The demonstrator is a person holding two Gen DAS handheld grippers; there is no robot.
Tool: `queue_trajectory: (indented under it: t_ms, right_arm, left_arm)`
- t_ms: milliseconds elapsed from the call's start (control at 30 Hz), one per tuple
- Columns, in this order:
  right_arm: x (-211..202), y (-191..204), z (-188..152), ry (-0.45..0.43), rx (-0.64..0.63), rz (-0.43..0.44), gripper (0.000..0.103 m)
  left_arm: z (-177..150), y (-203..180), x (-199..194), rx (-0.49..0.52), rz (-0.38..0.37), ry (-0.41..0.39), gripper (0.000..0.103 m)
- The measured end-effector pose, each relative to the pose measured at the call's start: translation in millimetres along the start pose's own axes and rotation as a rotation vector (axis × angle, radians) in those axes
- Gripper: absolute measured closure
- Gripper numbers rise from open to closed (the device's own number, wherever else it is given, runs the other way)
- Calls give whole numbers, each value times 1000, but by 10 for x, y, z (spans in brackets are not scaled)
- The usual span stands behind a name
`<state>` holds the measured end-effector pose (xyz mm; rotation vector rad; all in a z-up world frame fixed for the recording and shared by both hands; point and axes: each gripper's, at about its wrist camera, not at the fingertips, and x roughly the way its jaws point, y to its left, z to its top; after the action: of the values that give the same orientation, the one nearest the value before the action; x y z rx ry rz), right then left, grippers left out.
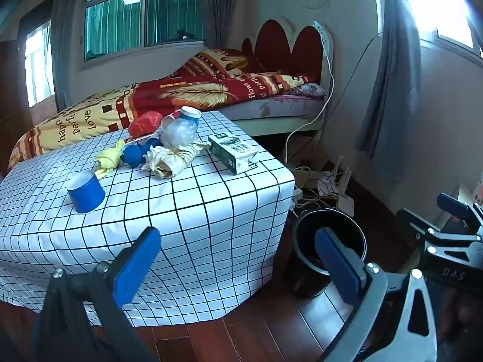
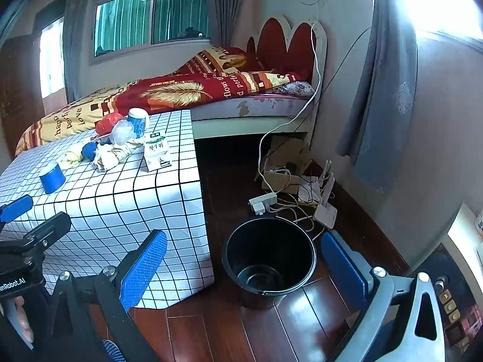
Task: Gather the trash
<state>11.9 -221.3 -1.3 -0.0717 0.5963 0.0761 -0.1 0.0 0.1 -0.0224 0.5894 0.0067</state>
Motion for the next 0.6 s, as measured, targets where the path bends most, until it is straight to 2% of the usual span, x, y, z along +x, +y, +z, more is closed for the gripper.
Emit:
queue_trajectory:
  t_ms: [600]
  right_arm:
    - [-9, 30, 15, -3, -10, 12, 0]
  left_arm:
    - [-23, 37, -16, -8, 5, -5, 0]
